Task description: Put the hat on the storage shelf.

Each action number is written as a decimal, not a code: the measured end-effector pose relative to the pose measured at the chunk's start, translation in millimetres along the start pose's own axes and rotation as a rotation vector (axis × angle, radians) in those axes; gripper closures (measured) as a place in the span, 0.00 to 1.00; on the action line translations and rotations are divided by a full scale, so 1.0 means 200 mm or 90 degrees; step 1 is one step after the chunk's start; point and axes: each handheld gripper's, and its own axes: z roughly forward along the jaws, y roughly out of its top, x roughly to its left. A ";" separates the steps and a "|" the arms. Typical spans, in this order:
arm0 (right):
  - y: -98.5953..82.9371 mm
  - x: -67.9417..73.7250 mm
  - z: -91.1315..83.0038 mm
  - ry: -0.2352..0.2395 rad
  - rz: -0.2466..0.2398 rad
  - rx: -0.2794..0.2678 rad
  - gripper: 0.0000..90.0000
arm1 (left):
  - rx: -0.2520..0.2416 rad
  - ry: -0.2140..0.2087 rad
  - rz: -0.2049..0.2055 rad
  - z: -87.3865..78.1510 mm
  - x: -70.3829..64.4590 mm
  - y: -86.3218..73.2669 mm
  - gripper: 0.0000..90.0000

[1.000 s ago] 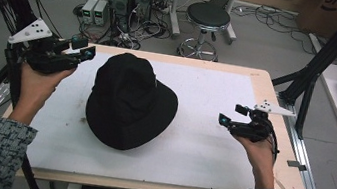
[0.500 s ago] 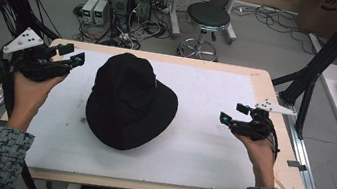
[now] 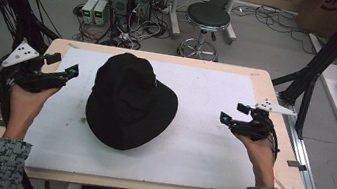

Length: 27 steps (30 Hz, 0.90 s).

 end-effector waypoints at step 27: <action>0.00 0.00 0.00 -0.014 0.000 -0.002 0.13 | -0.003 0.048 -0.013 -0.02 0.03 -0.16 0.13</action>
